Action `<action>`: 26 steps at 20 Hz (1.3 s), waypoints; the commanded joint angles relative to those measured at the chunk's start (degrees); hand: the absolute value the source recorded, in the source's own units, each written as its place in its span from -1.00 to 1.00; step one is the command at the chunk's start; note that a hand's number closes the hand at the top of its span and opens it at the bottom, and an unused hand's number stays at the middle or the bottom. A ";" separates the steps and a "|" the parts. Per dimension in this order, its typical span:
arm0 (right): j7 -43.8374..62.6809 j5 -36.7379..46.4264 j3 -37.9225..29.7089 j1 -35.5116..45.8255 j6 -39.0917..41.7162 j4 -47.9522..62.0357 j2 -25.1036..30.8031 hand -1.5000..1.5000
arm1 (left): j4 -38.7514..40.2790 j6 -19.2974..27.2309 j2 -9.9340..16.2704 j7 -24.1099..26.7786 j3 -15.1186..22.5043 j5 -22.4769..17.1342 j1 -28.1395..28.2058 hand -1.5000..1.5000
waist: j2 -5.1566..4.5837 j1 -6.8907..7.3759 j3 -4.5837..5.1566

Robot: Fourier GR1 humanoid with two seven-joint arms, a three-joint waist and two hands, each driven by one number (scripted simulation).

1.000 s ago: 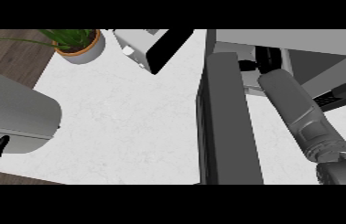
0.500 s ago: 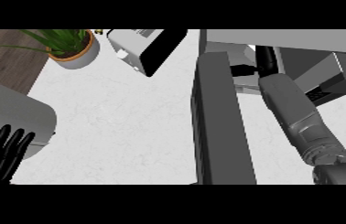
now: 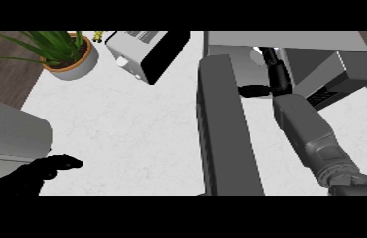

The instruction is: Pick up the milk, place it into the microwave and close the microwave

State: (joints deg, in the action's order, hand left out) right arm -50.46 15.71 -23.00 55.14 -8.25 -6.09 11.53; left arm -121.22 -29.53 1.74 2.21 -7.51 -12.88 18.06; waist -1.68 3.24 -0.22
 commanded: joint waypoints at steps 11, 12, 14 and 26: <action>-6.53 -3.15 0.54 -13.07 15.44 -4.56 -2.03 -1.00 | 1.90 11.48 -1.73 -5.47 18.40 7.47 -3.20 1.00 | 1.58 -2.98 0.19; -9.82 -2.77 1.46 -17.42 17.48 -5.83 -1.24 -1.00 | 1.01 5.30 -1.06 -5.62 11.90 4.29 -1.76 1.00 | 1.87 -3.52 0.24; -8.33 -2.99 2.49 -19.16 17.47 -8.46 -1.74 -1.00 | 1.72 8.35 -1.73 -4.95 17.09 7.70 -2.37 1.00 | 2.00 -3.80 0.26; -7.74 -6.59 5.23 -38.80 23.28 -25.14 -0.34 -1.00 | 16.79 14.73 -1.74 -3.04 26.36 18.26 -20.09 1.00 | 2.10 -5.46 0.34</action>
State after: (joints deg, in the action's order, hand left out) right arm -55.74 10.37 -18.40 23.01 10.31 -26.49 10.53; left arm -109.60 -15.27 0.03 -2.60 17.16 2.31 3.10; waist 0.44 -1.61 0.08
